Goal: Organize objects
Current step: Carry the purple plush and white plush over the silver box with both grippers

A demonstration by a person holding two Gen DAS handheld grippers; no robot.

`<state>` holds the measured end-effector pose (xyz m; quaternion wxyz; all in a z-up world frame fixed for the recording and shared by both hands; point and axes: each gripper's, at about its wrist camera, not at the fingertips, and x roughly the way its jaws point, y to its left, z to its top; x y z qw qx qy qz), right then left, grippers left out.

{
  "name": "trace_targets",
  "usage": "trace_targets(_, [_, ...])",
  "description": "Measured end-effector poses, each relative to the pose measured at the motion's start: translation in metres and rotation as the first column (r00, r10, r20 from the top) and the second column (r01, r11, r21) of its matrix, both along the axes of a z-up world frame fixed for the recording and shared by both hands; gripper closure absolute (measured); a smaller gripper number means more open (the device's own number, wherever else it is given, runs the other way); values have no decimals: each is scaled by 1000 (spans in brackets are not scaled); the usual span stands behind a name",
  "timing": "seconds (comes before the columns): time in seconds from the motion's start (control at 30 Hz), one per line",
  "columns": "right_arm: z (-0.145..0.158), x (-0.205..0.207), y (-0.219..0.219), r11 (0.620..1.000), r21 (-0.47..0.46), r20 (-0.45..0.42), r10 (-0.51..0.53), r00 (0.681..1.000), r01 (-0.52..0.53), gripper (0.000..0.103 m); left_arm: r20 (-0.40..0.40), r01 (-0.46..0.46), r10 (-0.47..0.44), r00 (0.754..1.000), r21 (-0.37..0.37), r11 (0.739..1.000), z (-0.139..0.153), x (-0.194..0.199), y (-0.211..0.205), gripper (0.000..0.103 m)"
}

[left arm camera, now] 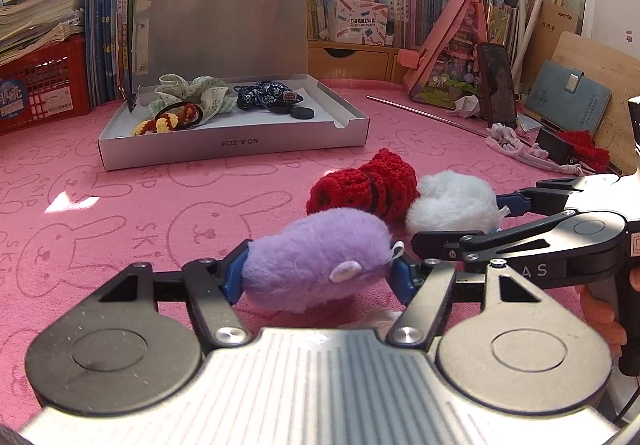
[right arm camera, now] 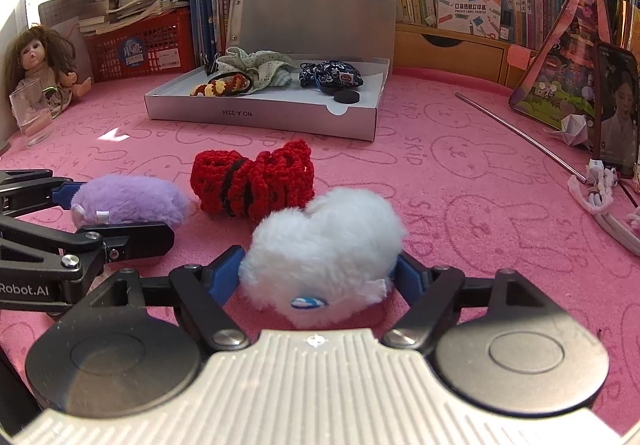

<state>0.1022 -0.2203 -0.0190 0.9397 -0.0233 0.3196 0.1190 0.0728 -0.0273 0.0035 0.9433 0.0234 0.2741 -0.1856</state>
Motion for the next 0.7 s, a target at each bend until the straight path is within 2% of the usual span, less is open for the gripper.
trace_targets(0.7, [14, -6, 3, 1000, 21, 43, -7, 999, 6, 31, 32, -27, 27, 999, -2, 1000, 9, 0, 0, 30])
